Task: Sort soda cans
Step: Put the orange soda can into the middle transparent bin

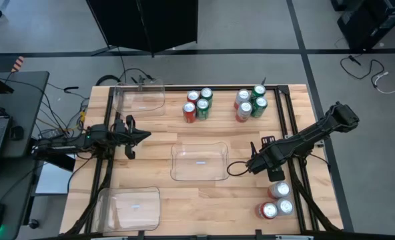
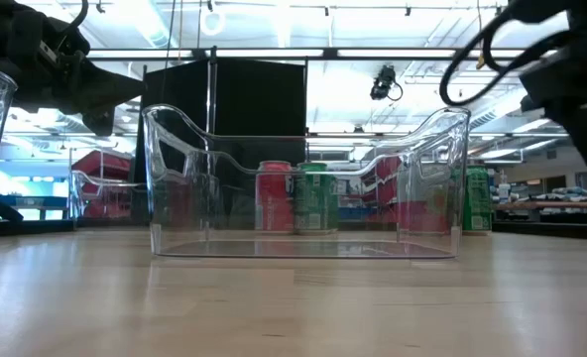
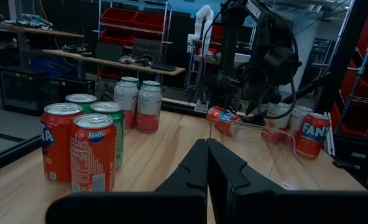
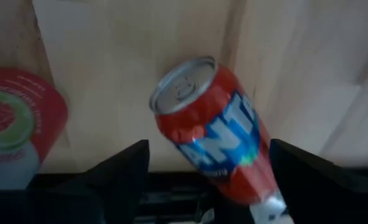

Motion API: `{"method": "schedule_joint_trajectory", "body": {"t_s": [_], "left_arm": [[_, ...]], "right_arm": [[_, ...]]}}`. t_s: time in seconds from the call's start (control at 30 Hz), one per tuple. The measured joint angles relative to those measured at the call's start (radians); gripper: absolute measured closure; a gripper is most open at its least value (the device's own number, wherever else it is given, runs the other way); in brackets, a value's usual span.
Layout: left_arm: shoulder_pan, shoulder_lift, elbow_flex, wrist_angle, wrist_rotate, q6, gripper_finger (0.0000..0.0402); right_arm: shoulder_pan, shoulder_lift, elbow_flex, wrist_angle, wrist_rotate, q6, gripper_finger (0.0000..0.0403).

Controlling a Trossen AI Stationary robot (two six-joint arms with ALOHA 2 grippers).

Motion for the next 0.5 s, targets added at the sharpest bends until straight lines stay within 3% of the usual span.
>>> {"method": "schedule_joint_trajectory", "body": {"t_s": [0.2, 0.5], "left_arm": [[0.000, 0.000, 0.000, 0.000, 0.000, 0.000, 0.0399], [0.000, 0.000, 0.000, 0.000, -0.009, 0.019, 0.0399]], "right_arm": [[0.000, 0.000, -0.078, 0.095, 0.001, -0.080, 0.0052], [0.000, -0.004, -0.169, 0.216, -0.004, -0.168, 0.0071]]}}
